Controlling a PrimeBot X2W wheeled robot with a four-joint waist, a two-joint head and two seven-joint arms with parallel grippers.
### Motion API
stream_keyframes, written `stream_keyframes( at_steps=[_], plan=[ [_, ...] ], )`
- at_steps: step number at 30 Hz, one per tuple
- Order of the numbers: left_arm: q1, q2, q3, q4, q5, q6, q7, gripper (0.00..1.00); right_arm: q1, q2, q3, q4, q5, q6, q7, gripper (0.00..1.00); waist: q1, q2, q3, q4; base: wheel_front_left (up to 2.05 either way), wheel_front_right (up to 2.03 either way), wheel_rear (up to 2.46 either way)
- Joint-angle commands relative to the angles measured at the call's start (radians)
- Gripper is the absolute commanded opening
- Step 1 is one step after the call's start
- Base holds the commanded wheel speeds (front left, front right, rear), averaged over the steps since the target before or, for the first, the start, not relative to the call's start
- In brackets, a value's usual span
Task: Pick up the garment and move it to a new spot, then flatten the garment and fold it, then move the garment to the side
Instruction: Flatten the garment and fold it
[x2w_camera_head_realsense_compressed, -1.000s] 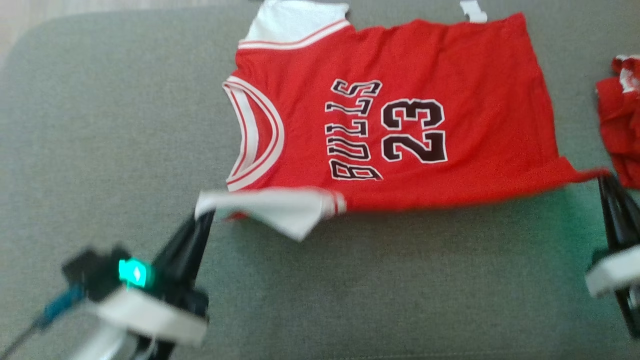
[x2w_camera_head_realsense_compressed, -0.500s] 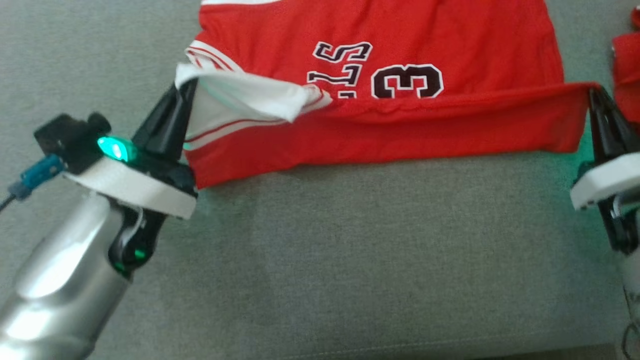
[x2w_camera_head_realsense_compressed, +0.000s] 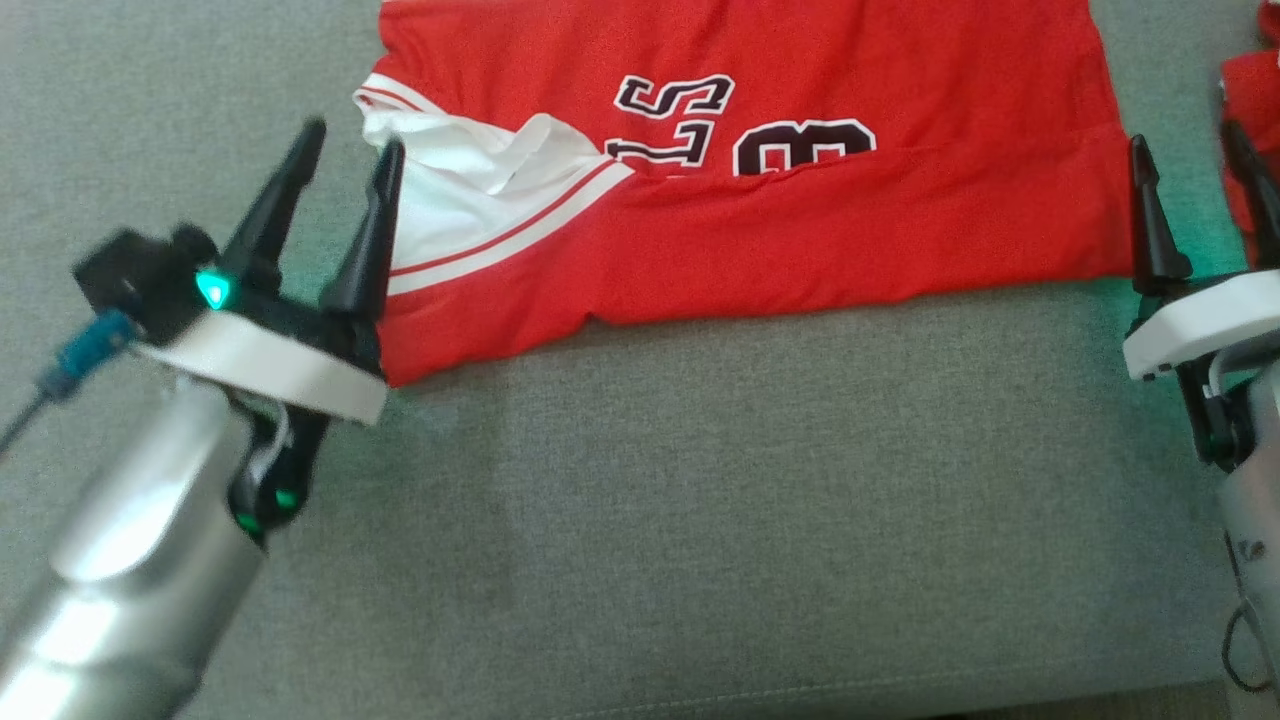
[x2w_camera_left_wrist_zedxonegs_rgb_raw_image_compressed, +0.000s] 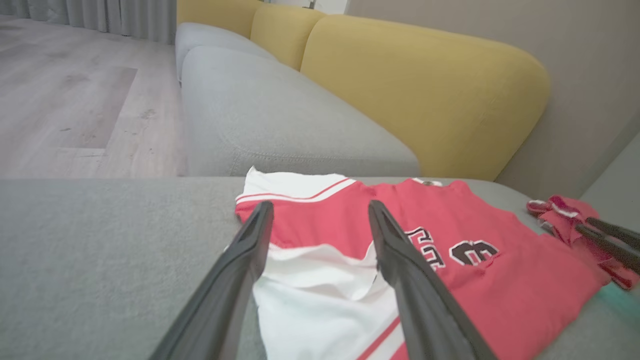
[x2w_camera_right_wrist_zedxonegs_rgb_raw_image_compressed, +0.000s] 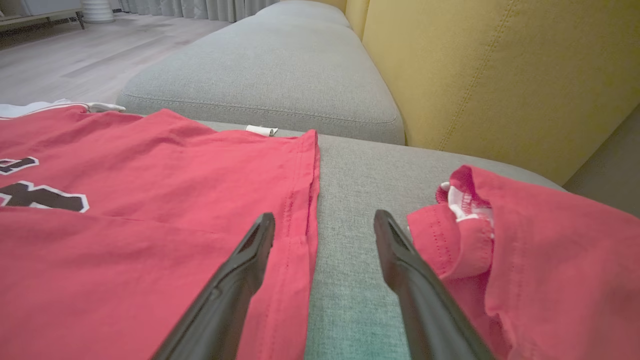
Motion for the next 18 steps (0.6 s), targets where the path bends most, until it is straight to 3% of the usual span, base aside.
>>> stream_keyframes(
  at_steps=[1, 9, 15, 16, 17, 18],
  plan=[
    [0.009, 0.029, 0.028, -0.018, 0.011, 0.014, -0.009, 1.00, 0.017, -0.014, 0.010, -0.023, 0.005, 0.007, -0.014, 1.00, -0.0001, 0.0000, -0.006, 0.003, 0.00, 0.00, 0.00],
    [0.177, 0.010, -0.005, 0.001, 0.019, 0.141, 0.013, 1.00, 0.066, -0.007, 0.001, -0.027, 0.030, 0.007, -0.020, 1.00, -0.0001, 0.0000, -0.034, 0.002, 0.00, 0.00, 0.00],
    [0.233, 0.012, -0.036, 0.003, -0.005, 0.164, 0.091, 1.00, 0.089, -0.004, 0.012, -0.046, 0.041, 0.007, -0.021, 1.00, -0.0001, 0.0000, -0.044, 0.003, 0.00, 0.00, 0.00],
    [0.235, 0.013, -0.041, 0.002, -0.007, 0.162, 0.099, 0.83, 0.091, -0.002, 0.018, -0.048, 0.048, 0.007, -0.021, 1.00, -0.0001, 0.0000, -0.046, 0.004, 0.00, 0.00, 0.00],
    [0.239, 0.013, -0.048, -0.007, -0.014, 0.150, 0.110, 0.12, 0.095, -0.001, 0.034, -0.041, 0.062, 0.007, -0.021, 1.00, -0.0001, 0.0000, -0.050, 0.006, 0.00, 0.00, 0.00],
    [0.241, 0.014, -0.056, -0.013, -0.016, 0.141, 0.118, 0.00, 0.097, 0.001, 0.045, -0.032, 0.074, 0.007, -0.021, 1.00, -0.0001, 0.0000, -0.052, 0.007, 0.00, 0.00, 0.00]
  ],
)
